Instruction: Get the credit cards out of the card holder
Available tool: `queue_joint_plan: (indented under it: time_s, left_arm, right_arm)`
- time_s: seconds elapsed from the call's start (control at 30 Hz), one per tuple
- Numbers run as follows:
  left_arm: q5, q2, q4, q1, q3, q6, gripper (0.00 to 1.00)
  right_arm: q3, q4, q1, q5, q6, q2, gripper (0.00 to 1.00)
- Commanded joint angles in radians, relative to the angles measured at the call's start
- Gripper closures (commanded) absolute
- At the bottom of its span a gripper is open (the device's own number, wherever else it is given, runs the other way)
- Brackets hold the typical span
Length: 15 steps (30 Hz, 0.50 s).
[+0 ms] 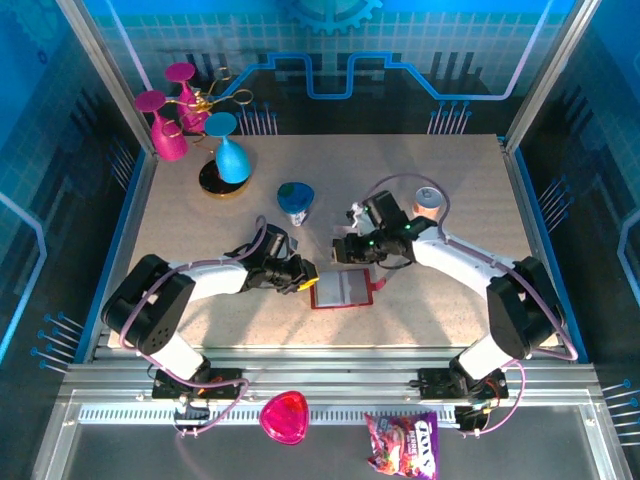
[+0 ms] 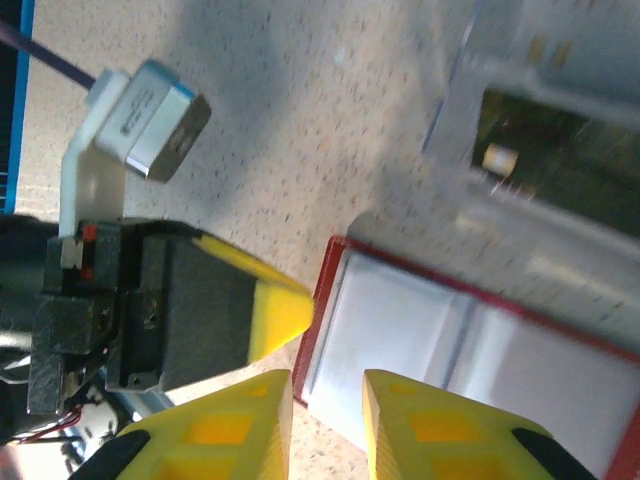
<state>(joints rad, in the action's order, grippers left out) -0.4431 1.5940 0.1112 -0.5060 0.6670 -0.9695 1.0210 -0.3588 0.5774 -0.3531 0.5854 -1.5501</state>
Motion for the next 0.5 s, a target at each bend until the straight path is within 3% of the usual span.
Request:
queue_joint_plan:
  time_s: [0.0, 0.47]
  left_arm:
    - [-0.024, 0.013, 0.009, -0.007, 0.026, -0.004, 0.79]
    - [-0.011, 0.023, 0.000, -0.026, 0.003, -0.012, 0.79]
  right_arm:
    - [-0.047, 0.081, 0.025, -0.023, 0.167, 0.019, 0.80]
    - [-0.121, 0.184, 0.049, -0.094, 0.233, -0.061, 0.83]
